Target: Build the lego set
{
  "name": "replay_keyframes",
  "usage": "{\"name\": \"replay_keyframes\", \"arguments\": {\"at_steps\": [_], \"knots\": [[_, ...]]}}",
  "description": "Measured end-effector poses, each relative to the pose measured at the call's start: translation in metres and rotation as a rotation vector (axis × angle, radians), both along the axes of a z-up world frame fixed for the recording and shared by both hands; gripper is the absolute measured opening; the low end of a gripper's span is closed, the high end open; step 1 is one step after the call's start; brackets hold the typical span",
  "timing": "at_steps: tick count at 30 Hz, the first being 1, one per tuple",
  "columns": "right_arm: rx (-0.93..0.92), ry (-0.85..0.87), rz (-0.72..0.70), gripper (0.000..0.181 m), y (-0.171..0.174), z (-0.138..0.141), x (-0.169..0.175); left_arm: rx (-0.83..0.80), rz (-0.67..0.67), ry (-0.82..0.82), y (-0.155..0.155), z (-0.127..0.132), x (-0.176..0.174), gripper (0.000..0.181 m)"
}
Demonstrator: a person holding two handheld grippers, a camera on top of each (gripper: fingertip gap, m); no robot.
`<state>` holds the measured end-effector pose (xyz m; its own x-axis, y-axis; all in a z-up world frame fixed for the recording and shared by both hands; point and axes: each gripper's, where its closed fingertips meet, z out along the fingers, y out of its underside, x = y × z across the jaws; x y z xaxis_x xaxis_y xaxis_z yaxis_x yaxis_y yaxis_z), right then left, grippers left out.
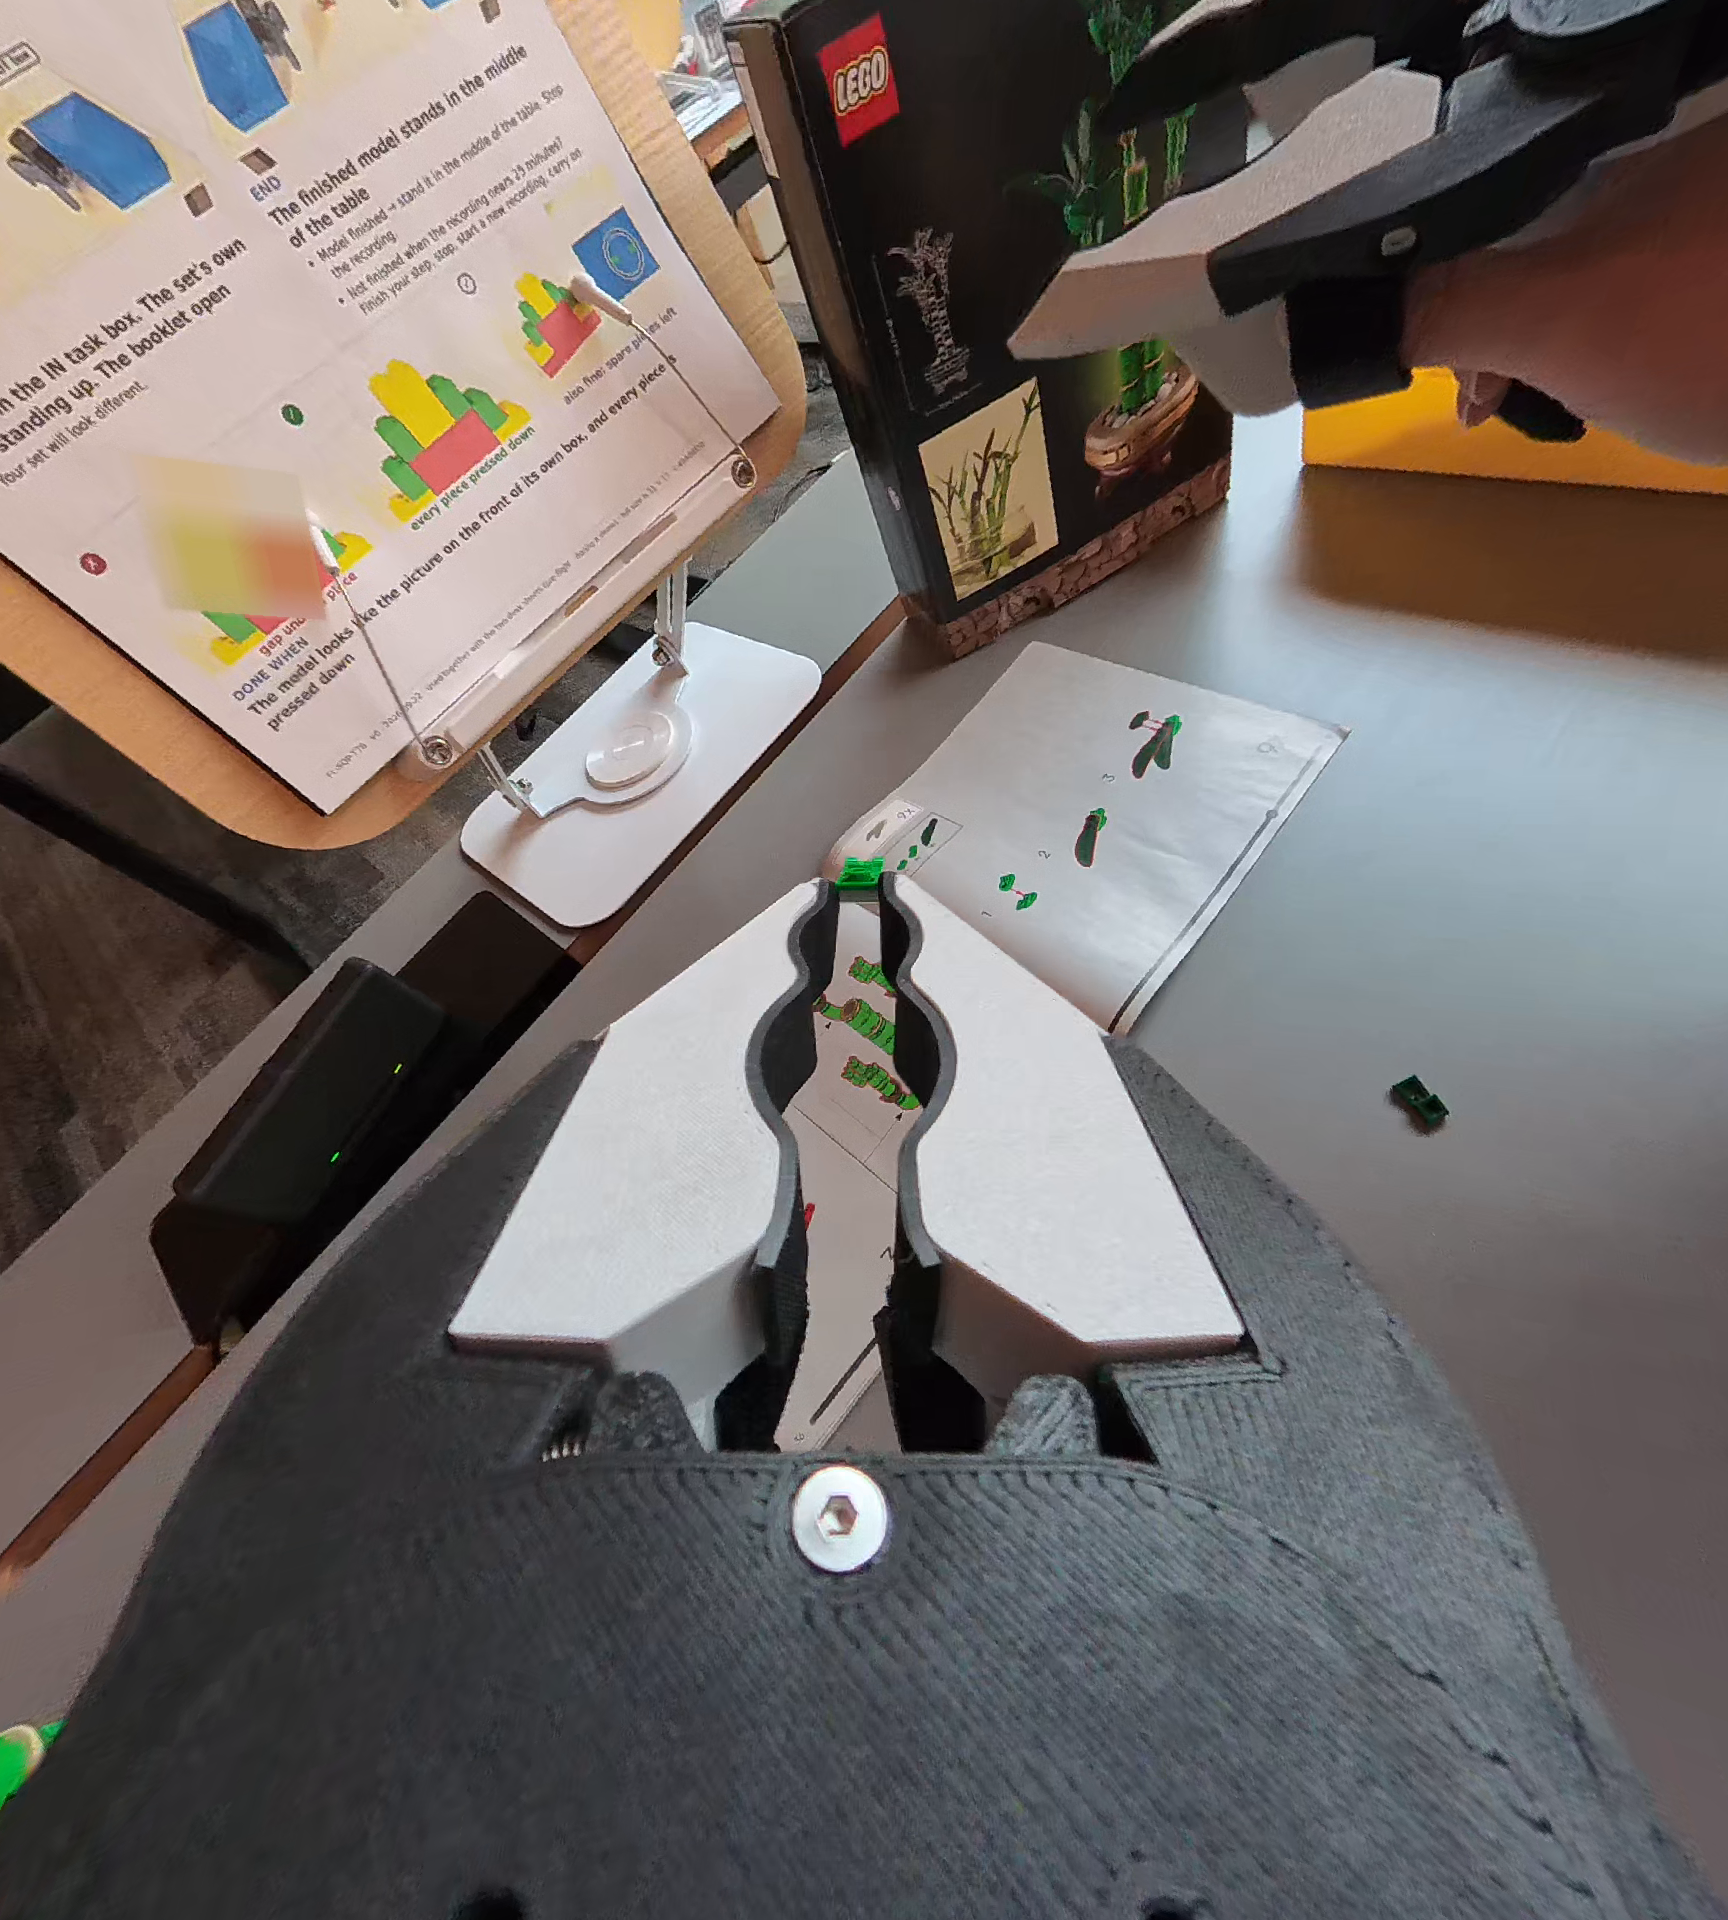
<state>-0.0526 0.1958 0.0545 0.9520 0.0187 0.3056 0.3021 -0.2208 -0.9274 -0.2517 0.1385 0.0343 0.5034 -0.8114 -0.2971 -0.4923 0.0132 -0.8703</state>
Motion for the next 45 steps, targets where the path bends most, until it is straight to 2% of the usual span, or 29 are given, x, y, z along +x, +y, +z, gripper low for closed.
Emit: {"name": "replay_keyframes", "arguments": {"at_steps": [3,6,10,21,26,34,39,45], "knots": [[-0.006,-0.015,0.052,0.073,0.001,-0.003,-0.009,-0.015,-0.018,-0.064,-0.002,0.009,-0.001,0.006],[-0.010,0.011,0.121,0.073,0.000,-0.004,-0.019,-0.032,-0.053,-0.139,-0.007,0.020,0.000,0.006],[0.031,-0.007,0.147,0.073,-0.007,0.011,-0.018,-0.042,-0.095,-0.234,-0.012,0.034,0.002,0.006],[0.120,0.076,0.011,0.067,-0.034,0.056,0.043,0.042,-0.032,-0.337,-0.011,0.073,-0.034,0.006],[0.152,0.104,0.012,0.066,-0.040,0.065,0.051,0.037,-0.015,-0.351,-0.007,0.074,-0.040,0.006],[0.161,0.048,0.056,0.067,-0.041,0.072,0.027,0.055,-0.033,-0.326,-0.012,0.072,-0.030,0.006],[0.136,0.033,0.077,0.069,-0.039,0.066,0.017,0.056,-0.029,-0.329,-0.012,0.073,-0.032,0.006],[0.094,0.042,0.052,0.074,-0.033,0.057,0.021,0.054,-0.007,-0.340,-0.008,0.075,-0.039,0.006]]}}
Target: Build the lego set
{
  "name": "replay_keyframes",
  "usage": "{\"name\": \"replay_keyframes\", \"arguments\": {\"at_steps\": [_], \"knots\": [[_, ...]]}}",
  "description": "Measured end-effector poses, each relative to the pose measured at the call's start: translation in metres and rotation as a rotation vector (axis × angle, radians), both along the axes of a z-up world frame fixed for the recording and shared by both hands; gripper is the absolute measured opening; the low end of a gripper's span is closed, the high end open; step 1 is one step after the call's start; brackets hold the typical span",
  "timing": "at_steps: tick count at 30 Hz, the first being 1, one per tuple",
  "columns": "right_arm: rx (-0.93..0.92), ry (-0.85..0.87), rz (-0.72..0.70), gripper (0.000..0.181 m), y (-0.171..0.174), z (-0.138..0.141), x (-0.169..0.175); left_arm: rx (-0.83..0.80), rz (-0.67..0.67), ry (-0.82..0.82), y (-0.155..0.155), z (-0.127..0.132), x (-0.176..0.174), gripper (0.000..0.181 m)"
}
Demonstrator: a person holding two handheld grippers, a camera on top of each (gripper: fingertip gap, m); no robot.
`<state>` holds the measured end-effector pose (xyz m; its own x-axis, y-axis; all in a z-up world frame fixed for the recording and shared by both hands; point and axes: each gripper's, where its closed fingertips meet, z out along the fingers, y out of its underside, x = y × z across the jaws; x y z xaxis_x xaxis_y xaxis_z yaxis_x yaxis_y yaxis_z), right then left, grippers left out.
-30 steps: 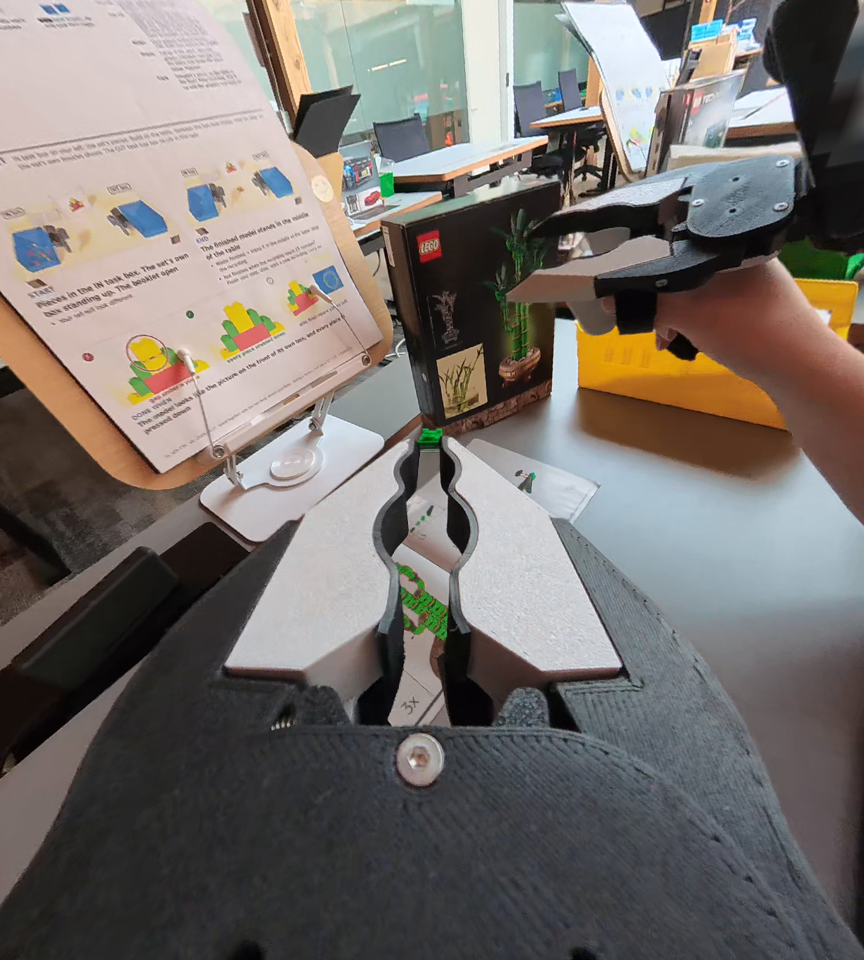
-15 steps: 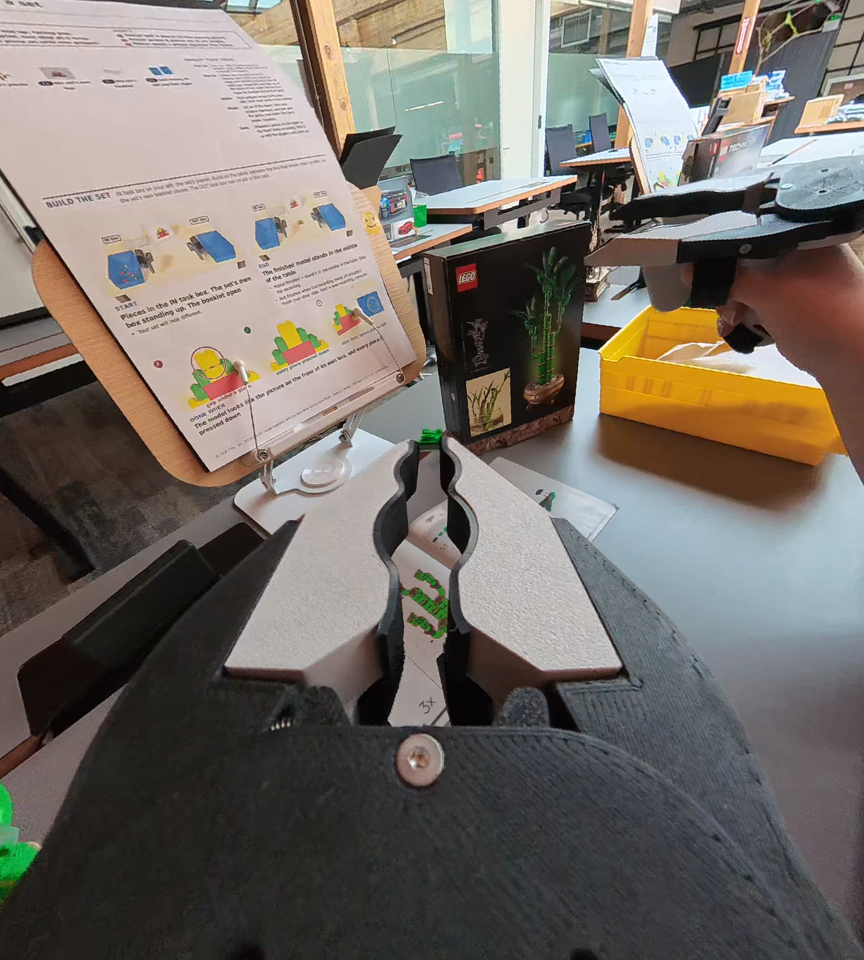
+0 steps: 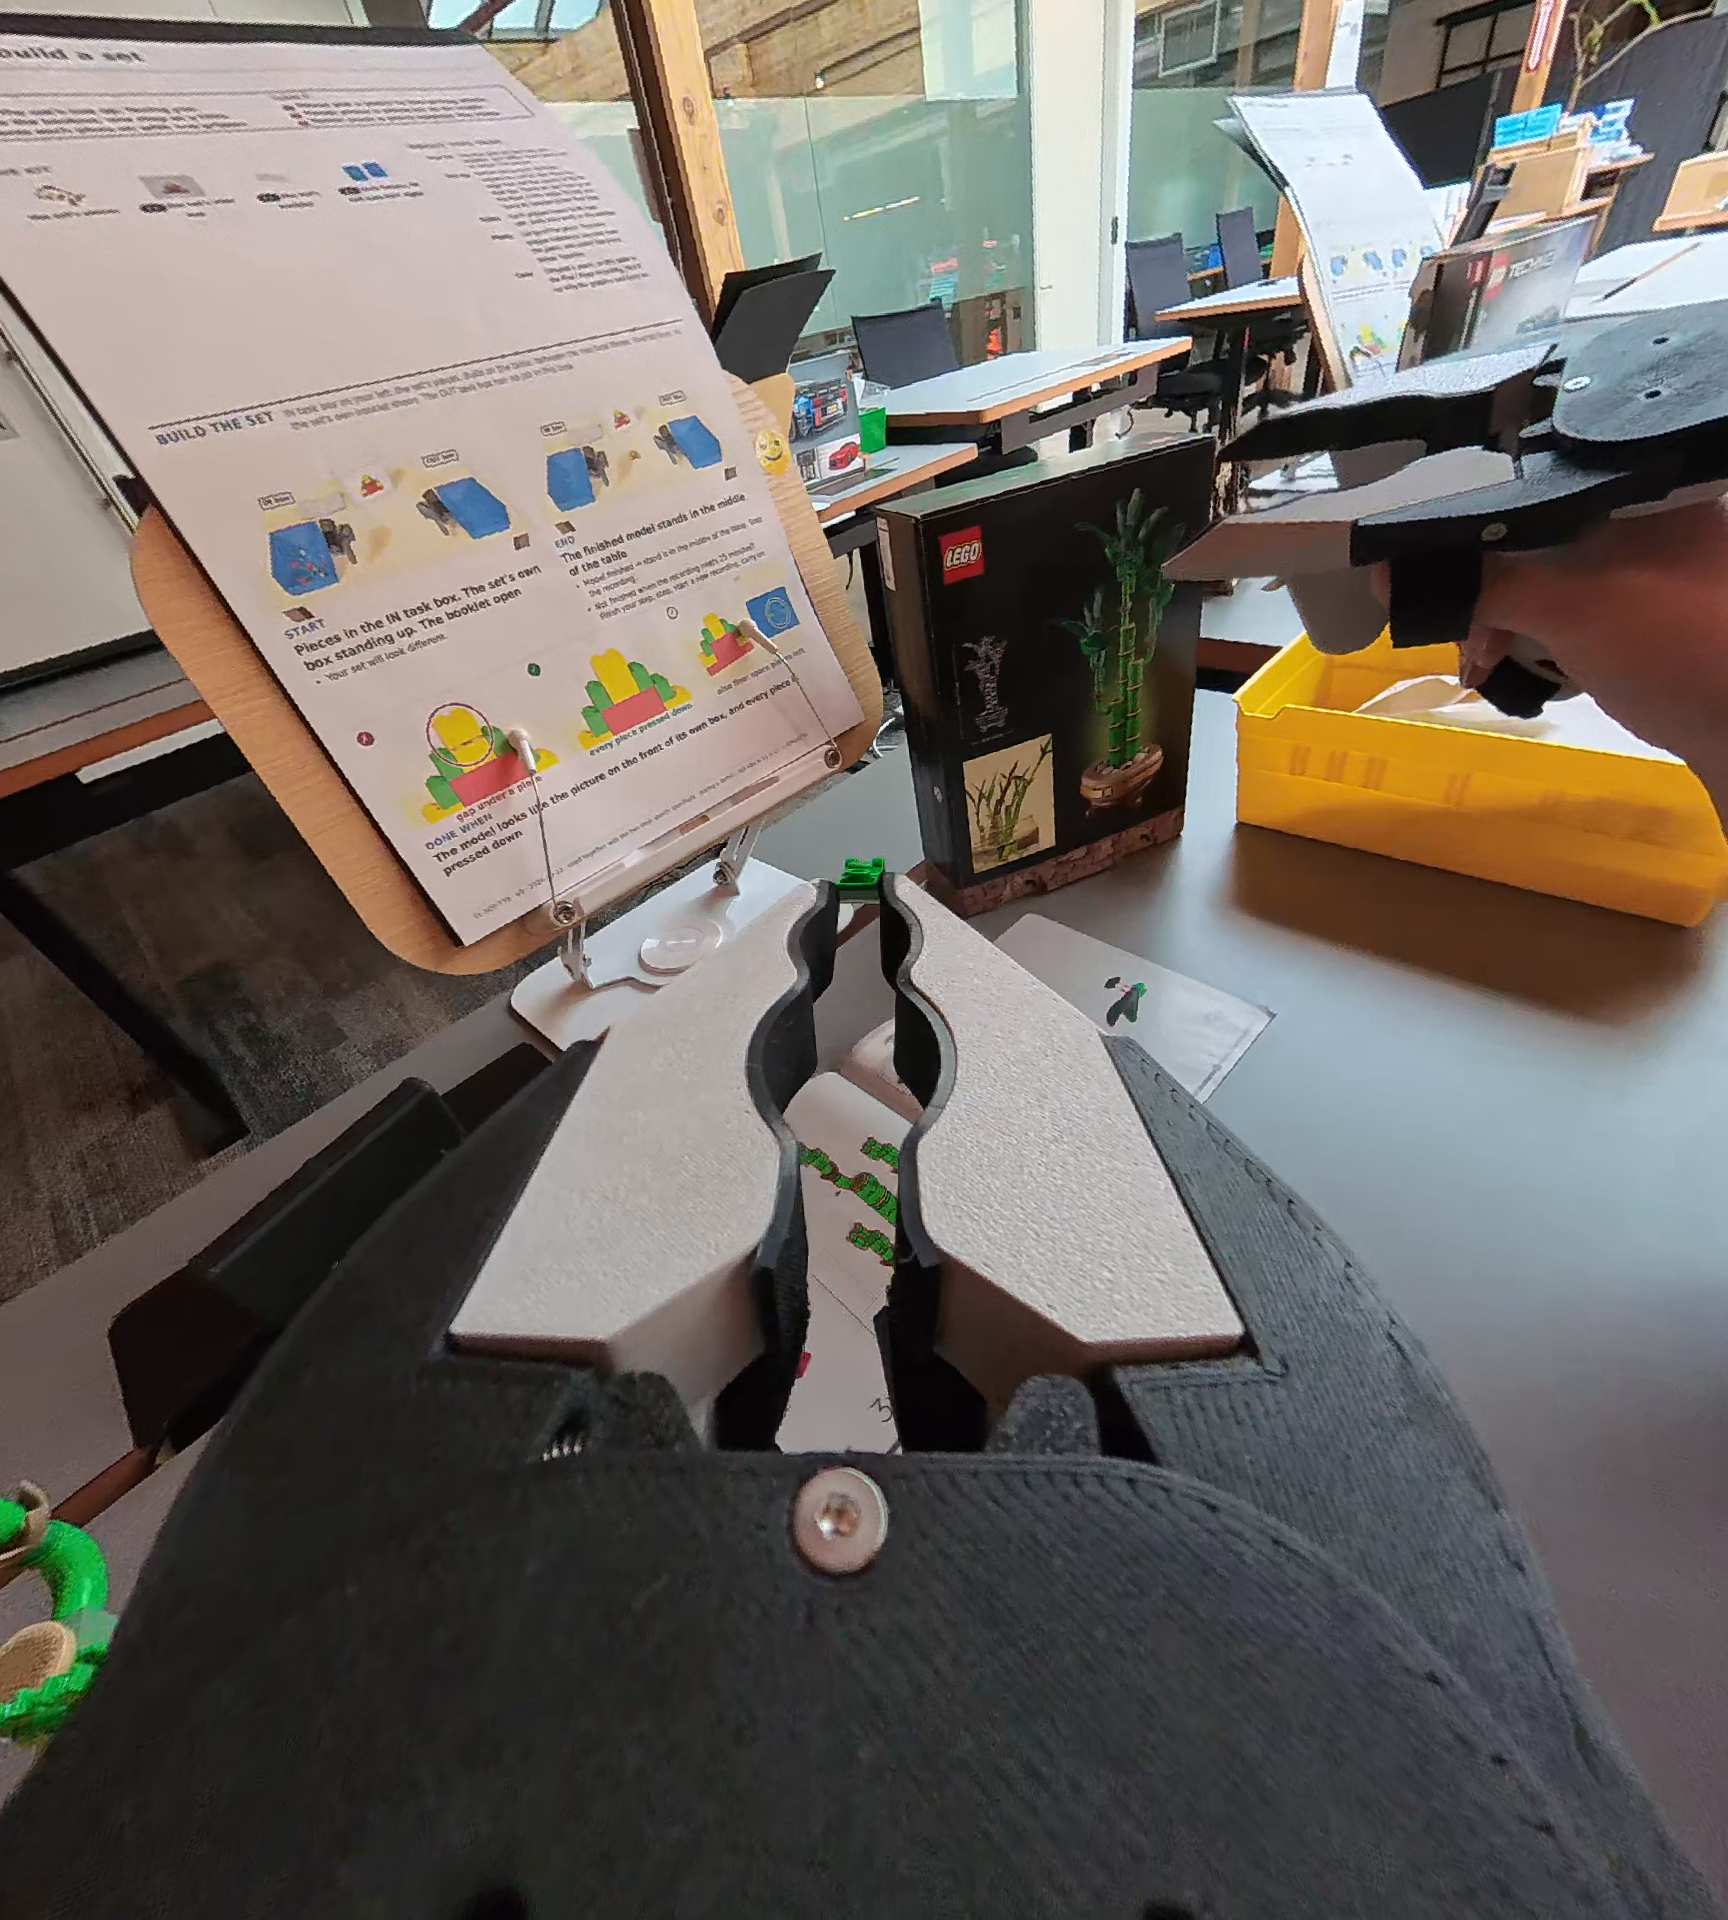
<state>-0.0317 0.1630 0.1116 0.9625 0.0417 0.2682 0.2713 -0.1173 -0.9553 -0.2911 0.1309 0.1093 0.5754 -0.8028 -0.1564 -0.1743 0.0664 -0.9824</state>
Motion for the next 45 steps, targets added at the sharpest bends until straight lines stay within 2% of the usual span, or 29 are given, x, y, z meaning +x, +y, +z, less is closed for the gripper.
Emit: {"name": "replay_keyframes", "arguments": {"at_steps": [15,22,31,34,38,40,45], "knots": [[-0.084,0.018,0.087,0.073,0.013,-0.028,-0.031,0.013,0.032,0.016,0.003,0.001,-0.005,0.006],[-0.068,-0.032,0.028,0.073,0.018,-0.029,-0.022,-0.016,0.018,0.006,0.008,-0.003,-0.005,0.006],[-0.034,-0.055,-0.020,0.074,0.025,-0.033,-0.025,-0.023,-0.023,-0.012,-0.005,0.002,-0.003,0.006],[-0.022,-0.020,-0.023,0.077,0.036,-0.044,-0.030,-0.026,-0.039,-0.017,-0.008,0.003,0.001,0.006],[-0.130,0.073,-0.058,0.086,0.048,-0.077,-0.027,-0.030,-0.049,-0.003,-0.008,-0.002,0.007,0.006],[-0.103,0.106,-0.054,0.086,0.044,-0.067,-0.031,-0.028,-0.048,0.008,-0.007,-0.004,0.009,0.006],[0.146,0.048,-0.104,0.086,0.006,0.009,-0.034,-0.026,-0.047,0.037,-0.006,-0.010,0.015,0.006]]}}
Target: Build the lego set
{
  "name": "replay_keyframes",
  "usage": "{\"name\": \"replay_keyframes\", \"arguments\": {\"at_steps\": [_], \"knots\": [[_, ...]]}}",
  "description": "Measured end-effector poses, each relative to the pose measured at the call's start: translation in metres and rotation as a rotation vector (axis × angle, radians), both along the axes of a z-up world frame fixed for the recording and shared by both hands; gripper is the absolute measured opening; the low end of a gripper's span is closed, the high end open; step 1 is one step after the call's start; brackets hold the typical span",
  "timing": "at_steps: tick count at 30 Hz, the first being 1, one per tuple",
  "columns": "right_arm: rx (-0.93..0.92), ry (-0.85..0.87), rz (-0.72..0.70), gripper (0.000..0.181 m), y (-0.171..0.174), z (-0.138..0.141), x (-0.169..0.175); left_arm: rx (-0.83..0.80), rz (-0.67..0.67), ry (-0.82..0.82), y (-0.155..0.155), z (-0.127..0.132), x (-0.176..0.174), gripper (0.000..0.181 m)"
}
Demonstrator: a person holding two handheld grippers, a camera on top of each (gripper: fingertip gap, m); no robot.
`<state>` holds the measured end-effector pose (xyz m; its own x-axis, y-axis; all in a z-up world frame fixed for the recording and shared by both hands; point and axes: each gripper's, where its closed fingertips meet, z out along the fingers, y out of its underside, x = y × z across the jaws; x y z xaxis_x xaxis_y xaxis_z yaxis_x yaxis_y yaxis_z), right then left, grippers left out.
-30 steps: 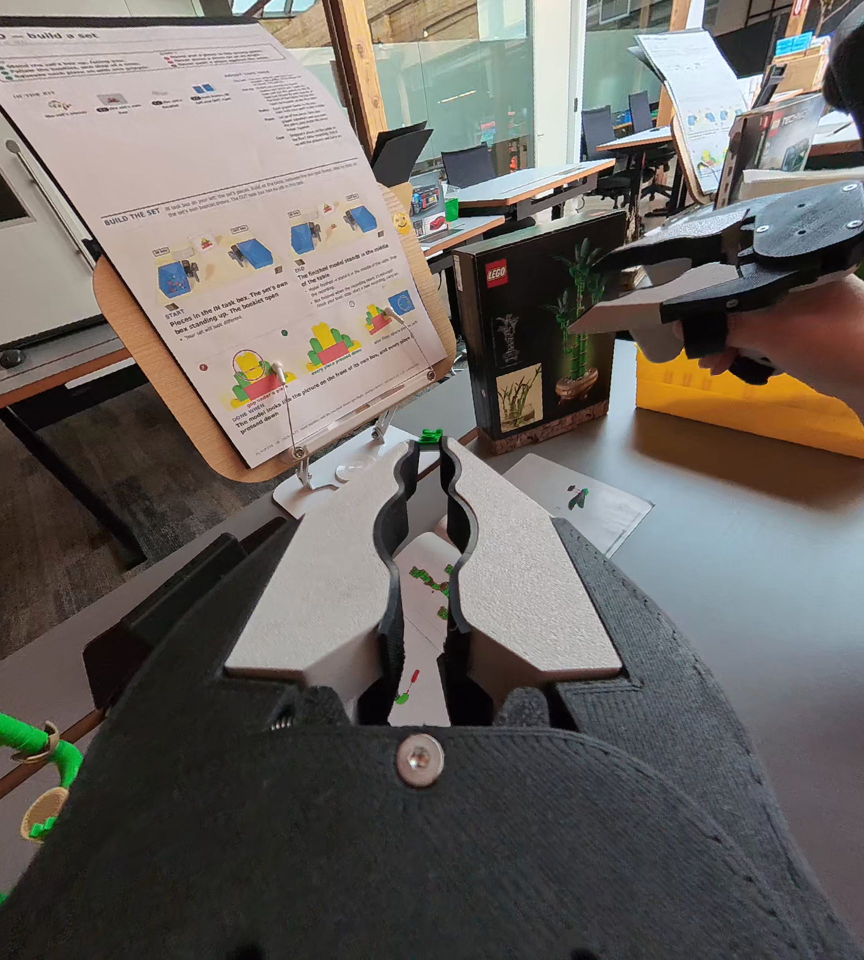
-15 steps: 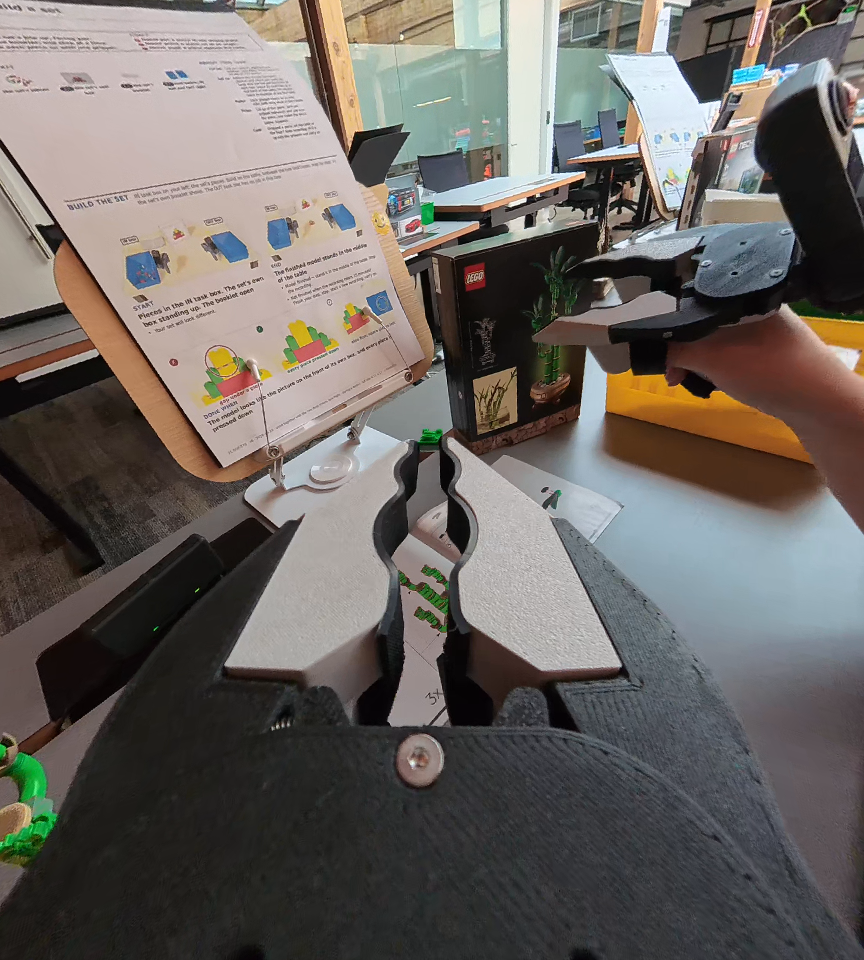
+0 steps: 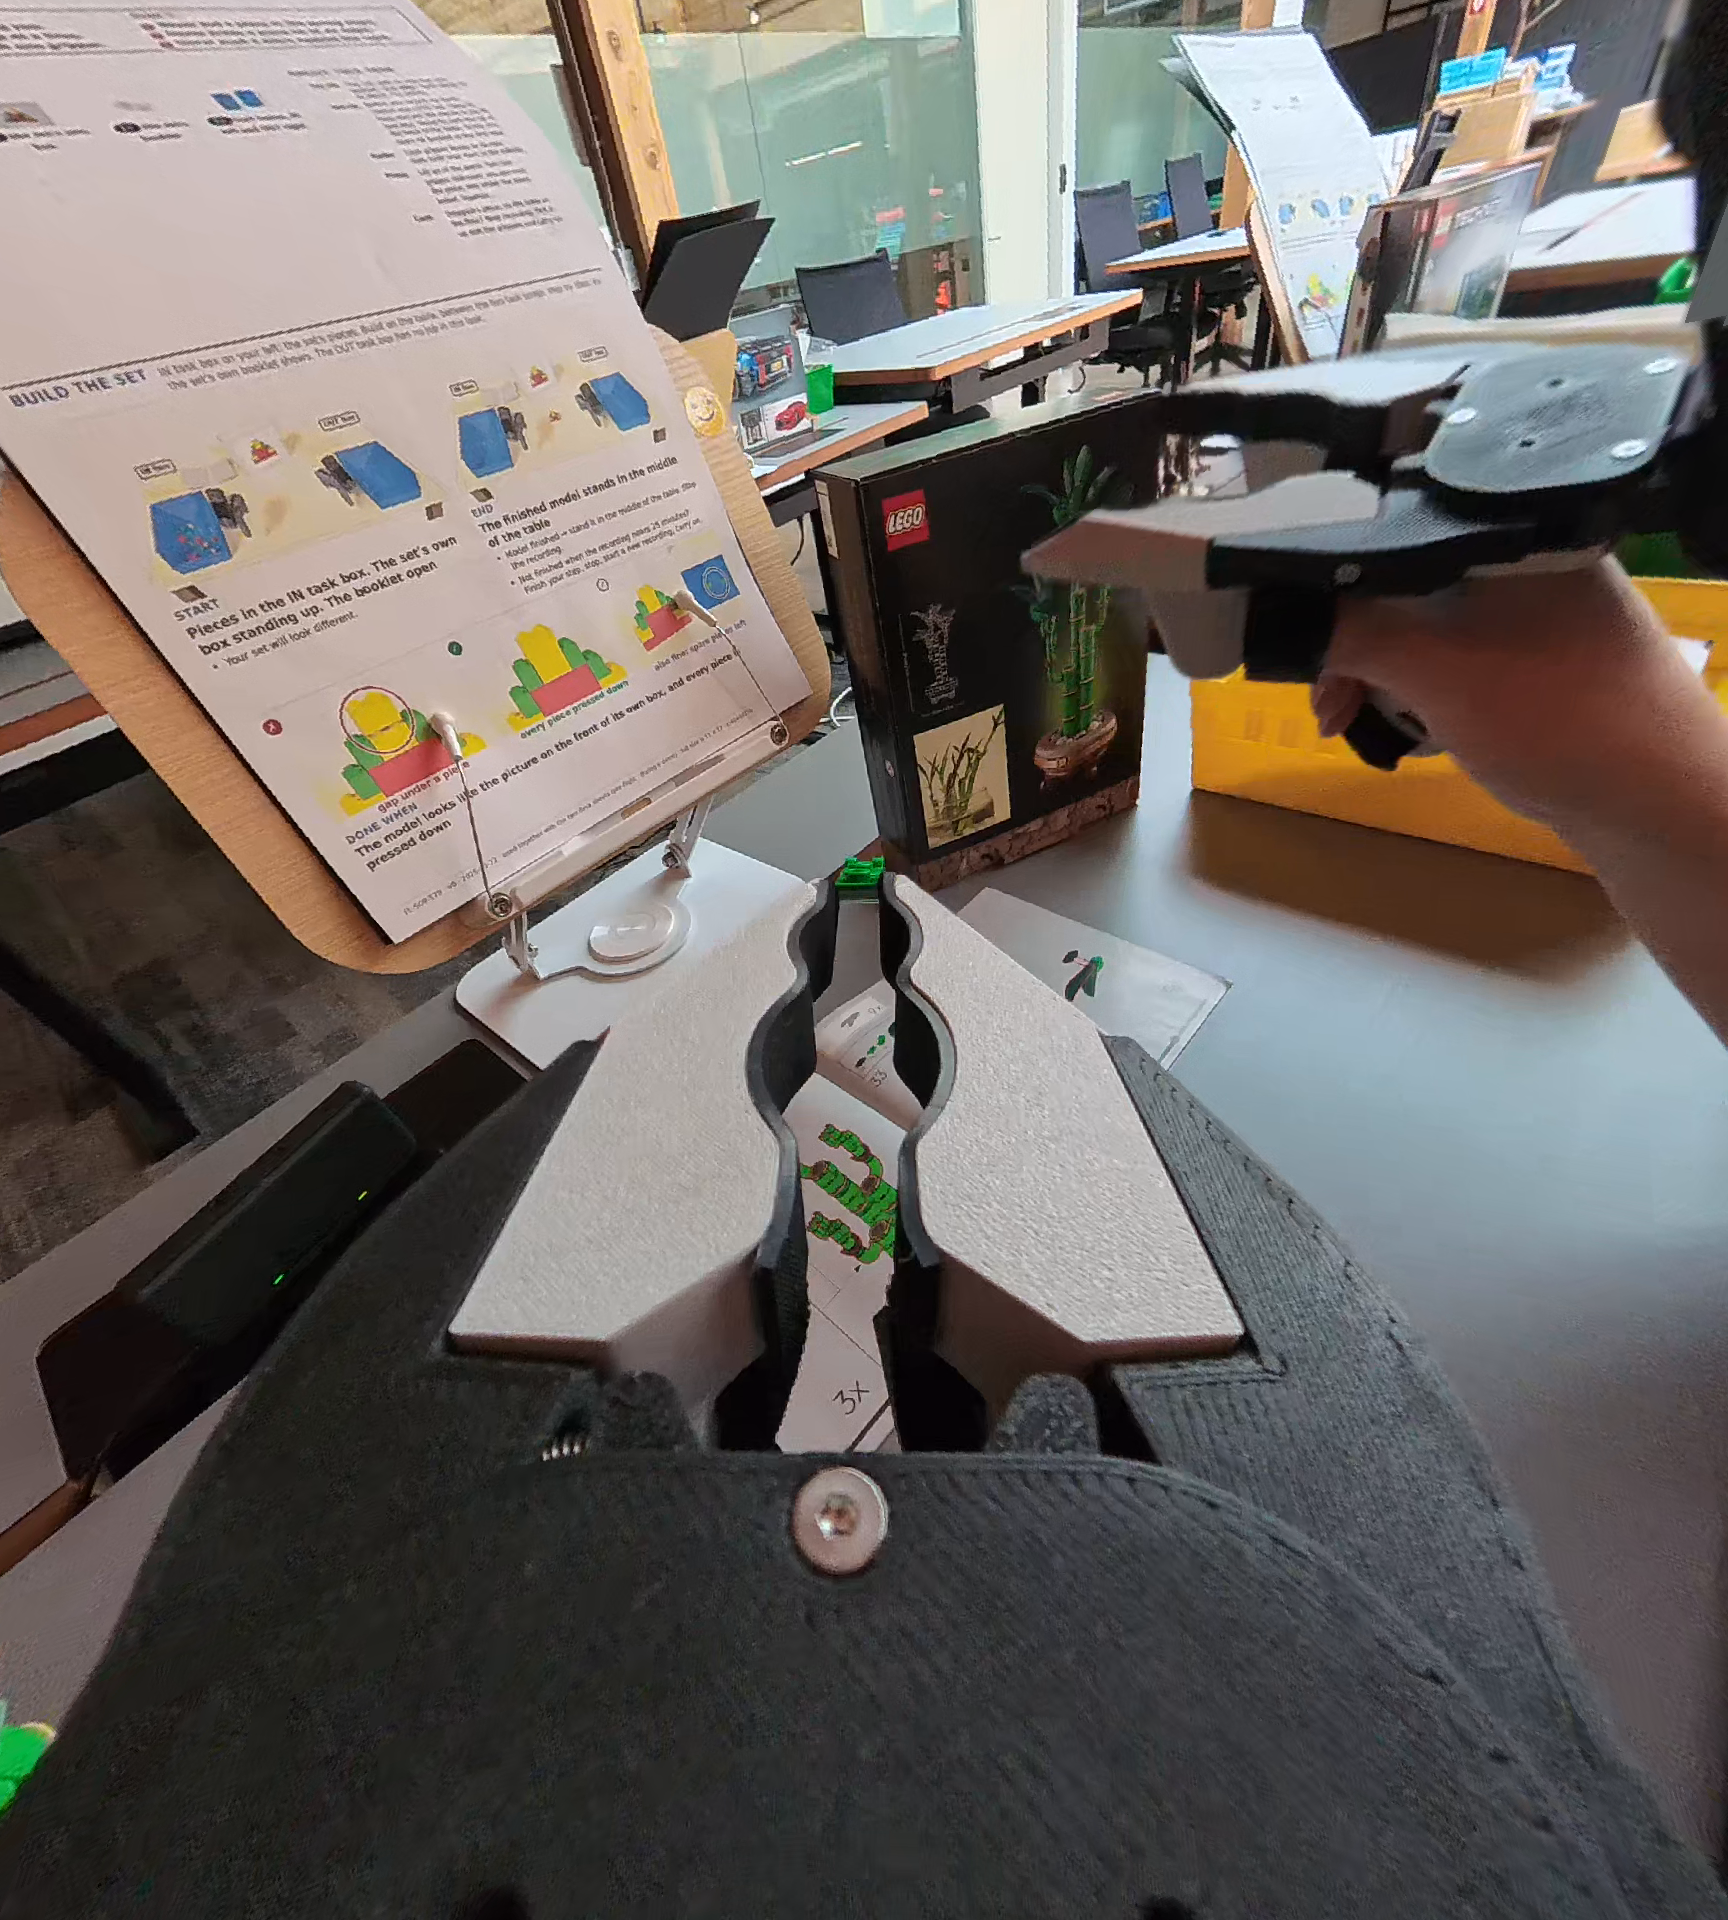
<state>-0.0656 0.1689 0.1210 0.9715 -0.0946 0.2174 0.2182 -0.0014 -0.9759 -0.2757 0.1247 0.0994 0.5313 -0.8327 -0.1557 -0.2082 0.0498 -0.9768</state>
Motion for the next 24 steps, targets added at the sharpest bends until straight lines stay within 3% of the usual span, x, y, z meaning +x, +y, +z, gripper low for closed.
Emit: {"name": "replay_keyframes", "arguments": {"at_steps": [5,24], "knots": [[0.054,0.030,-0.006,0.086,-0.016,0.021,0.005,-0.015,-0.017,0.018,-0.001,-0.008,0.009,0.006],[-0.066,0.021,-0.032,0.085,0.001,-0.007,0.018,-0.005,-0.011,0.067,-0.002,-0.018,0.018,0.006]]}}
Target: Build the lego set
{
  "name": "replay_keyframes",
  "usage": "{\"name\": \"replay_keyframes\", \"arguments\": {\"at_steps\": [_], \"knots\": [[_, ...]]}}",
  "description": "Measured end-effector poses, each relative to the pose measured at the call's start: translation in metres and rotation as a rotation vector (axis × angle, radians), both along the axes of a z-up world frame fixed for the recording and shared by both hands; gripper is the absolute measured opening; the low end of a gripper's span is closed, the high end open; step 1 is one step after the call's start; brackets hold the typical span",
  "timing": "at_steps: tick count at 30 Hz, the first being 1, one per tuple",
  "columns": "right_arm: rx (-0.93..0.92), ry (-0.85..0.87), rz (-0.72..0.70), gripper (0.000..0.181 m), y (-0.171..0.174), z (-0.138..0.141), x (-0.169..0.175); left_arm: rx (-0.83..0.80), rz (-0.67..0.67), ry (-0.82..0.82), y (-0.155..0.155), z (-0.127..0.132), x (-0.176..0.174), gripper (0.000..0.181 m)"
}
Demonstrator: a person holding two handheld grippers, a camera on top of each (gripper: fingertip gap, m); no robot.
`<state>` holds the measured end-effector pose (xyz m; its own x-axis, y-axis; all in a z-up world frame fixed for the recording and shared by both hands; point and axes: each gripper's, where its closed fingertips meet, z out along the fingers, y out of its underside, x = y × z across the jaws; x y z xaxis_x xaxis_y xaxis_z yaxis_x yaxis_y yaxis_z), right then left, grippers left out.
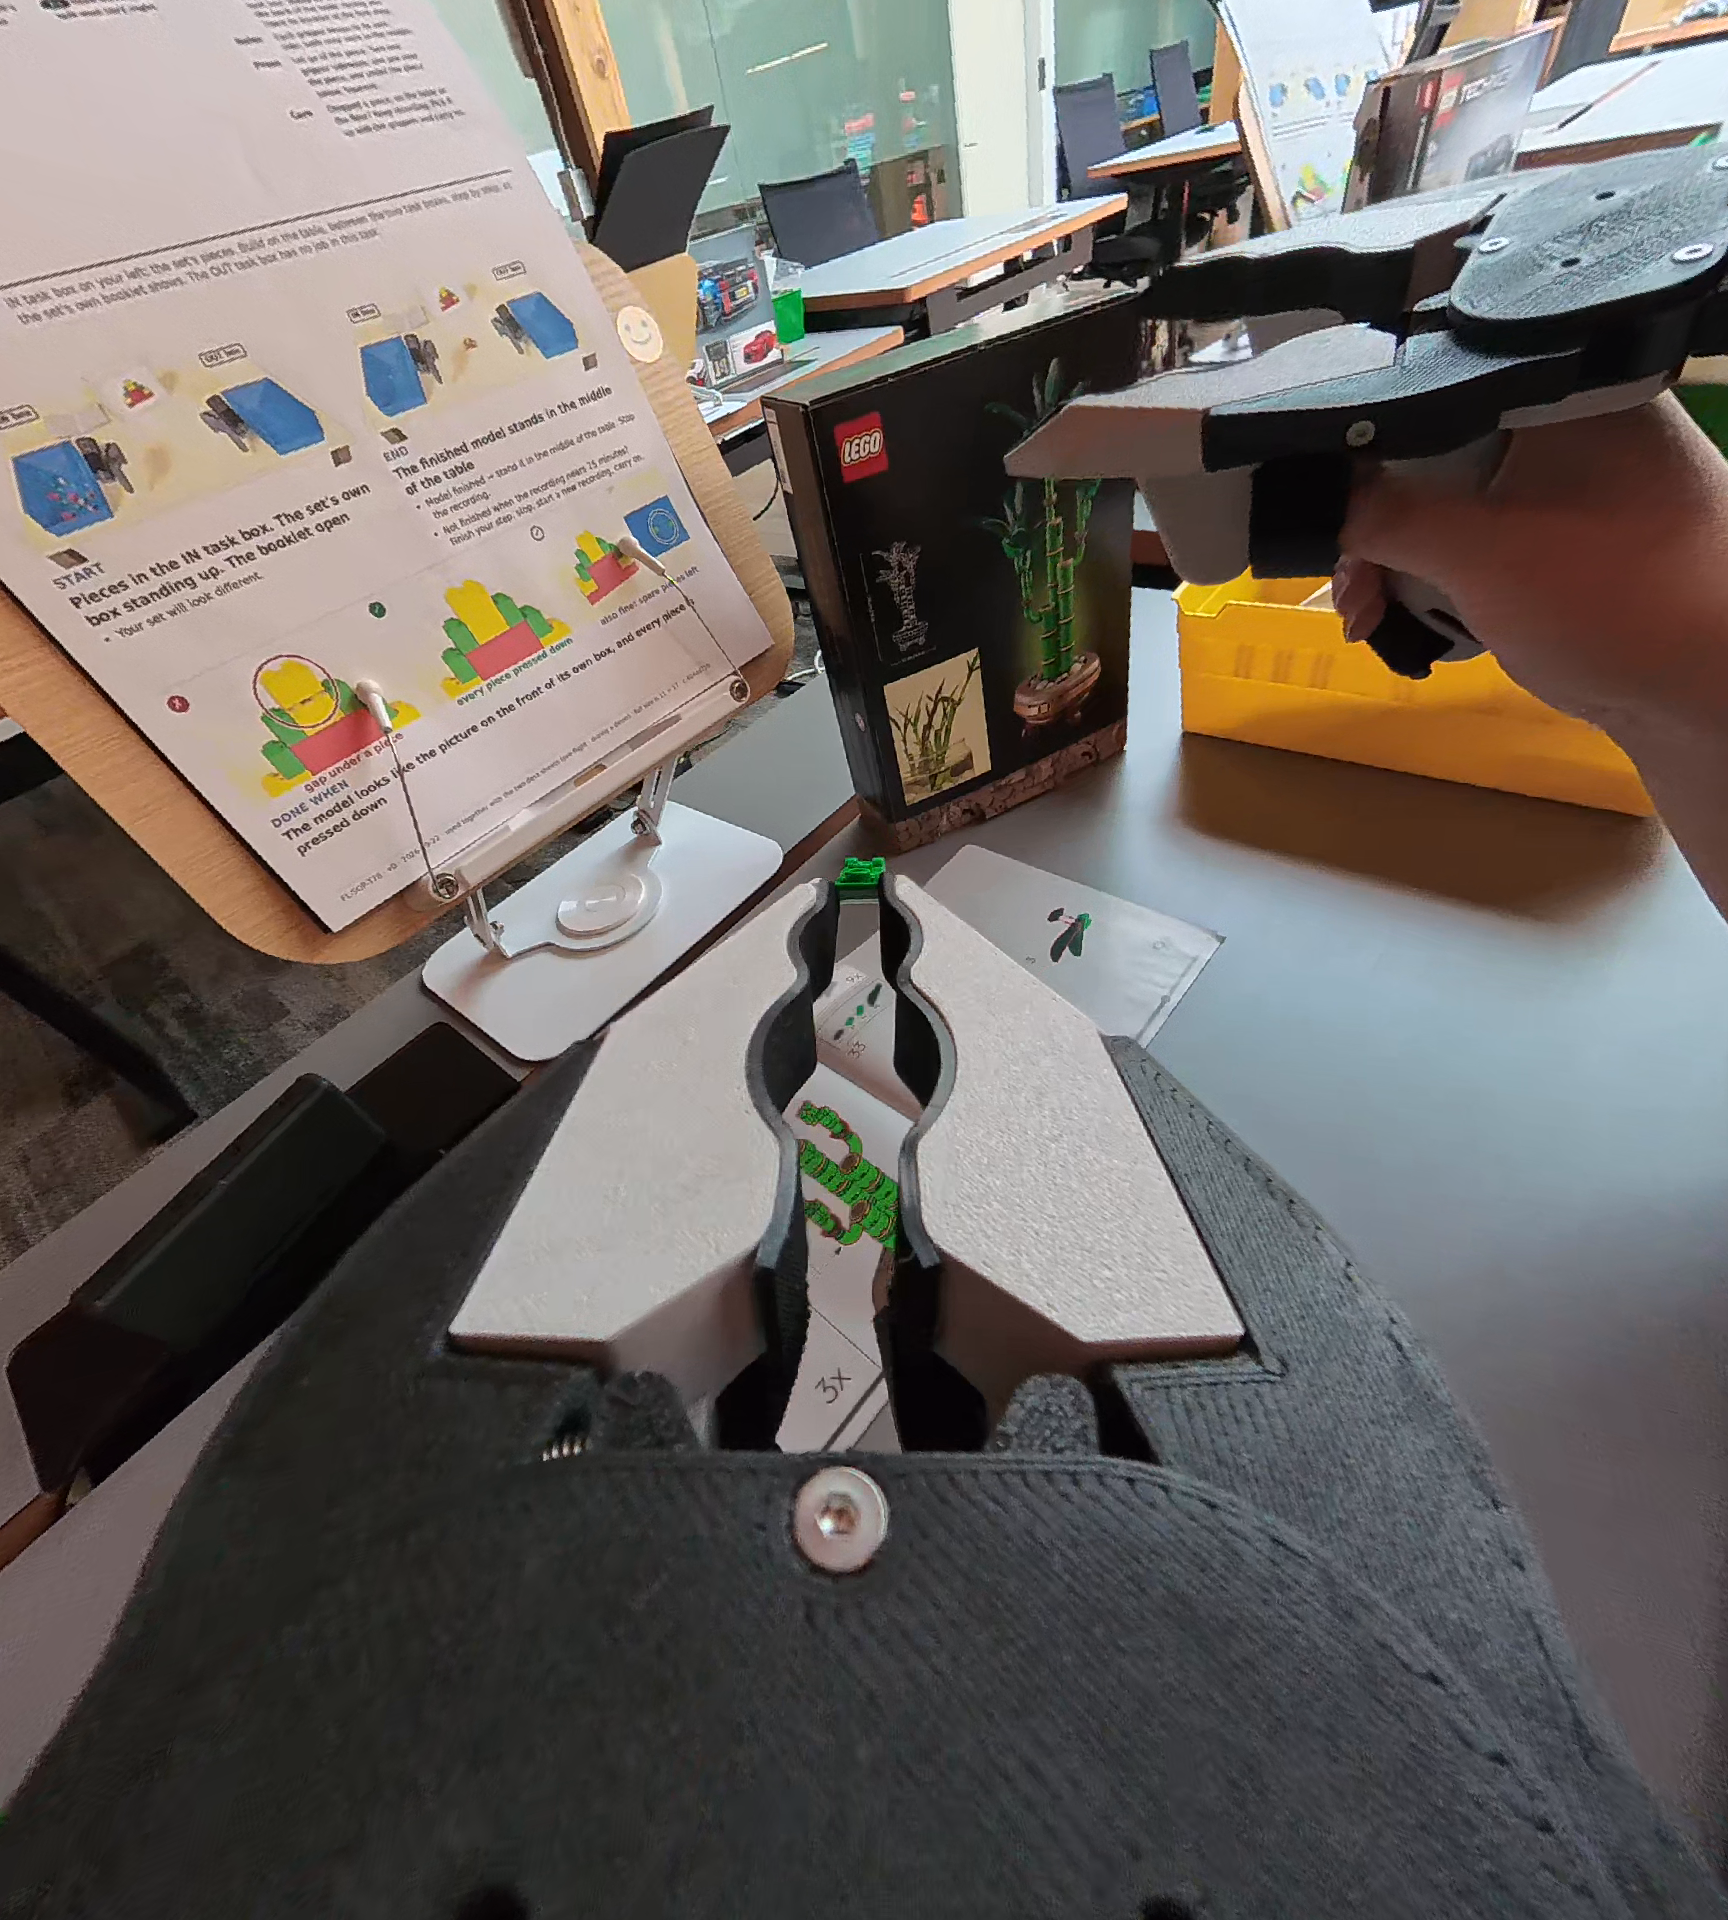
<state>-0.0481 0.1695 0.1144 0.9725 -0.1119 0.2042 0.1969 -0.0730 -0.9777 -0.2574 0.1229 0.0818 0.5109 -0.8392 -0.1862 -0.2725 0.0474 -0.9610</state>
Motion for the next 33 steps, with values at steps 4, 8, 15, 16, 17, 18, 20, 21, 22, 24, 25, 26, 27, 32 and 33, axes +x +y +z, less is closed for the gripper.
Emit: {"name": "replay_keyframes", "arguments": {"at_steps": [4,8,15,16,17,18,20,21,22,24,25,26,27,32,33], "knots": [[-0.038,-0.004,0.008,0.085,0.005,-0.011,-0.002,0.036,0.053,0.042,0.006,-0.001,-0.006,0.006],[-0.071,-0.020,-0.014,0.084,0.009,-0.020,0.001,0.055,0.072,0.056,0.008,0.000,-0.009,0.006],[-0.064,-0.021,-0.050,0.084,0.006,-0.019,0.008,0.057,0.052,0.037,0.004,0.005,-0.009,0.006],[-0.056,-0.017,-0.062,0.083,0.006,-0.017,0.009,0.058,0.052,0.037,0.004,0.006,-0.009,0.006],[-0.051,-0.017,-0.070,0.083,0.005,-0.016,0.011,0.059,0.052,0.037,0.004,0.006,-0.009,0.006],[-0.048,-0.018,-0.070,0.083,0.004,-0.015,0.011,0.060,0.052,0.036,0.004,0.006,-0.009,0.006],[-0.047,-0.016,-0.071,0.083,0.004,-0.014,0.012,0.059,0.053,0.038,0.005,0.005,-0.008,0.006],[-0.048,-0.013,-0.070,0.083,0.004,-0.014,0.012,0.058,0.055,0.041,0.005,0.005,-0.008,0.006],[-0.050,-0.010,-0.069,0.083,0.004,-0.015,0.013,0.057,0.055,0.043,0.005,0.004,-0.008,0.006],[-0.056,-0.007,-0.070,0.083,0.005,-0.016,0.014,0.054,0.055,0.047,0.006,0.002,-0.006,0.006],[-0.058,-0.006,-0.070,0.083,0.005,-0.017,0.015,0.053,0.055,0.050,0.006,0.001,-0.006,0.006],[-0.061,-0.006,-0.070,0.083,0.005,-0.017,0.015,0.053,0.056,0.054,0.006,0.000,-0.005,0.006],[-0.064,-0.006,-0.069,0.083,0.006,-0.018,0.015,0.053,0.057,0.058,0.006,-0.001,-0.004,0.006],[-0.084,-0.006,-0.062,0.083,0.008,-0.023,0.014,0.084,0.134,0.124,0.018,-0.009,-0.011,0.006],[-0.092,-0.005,-0.059,0.083,0.009,-0.025,0.014,0.111,0.178,0.163,0.024,-0.011,-0.016,0.006]]}}
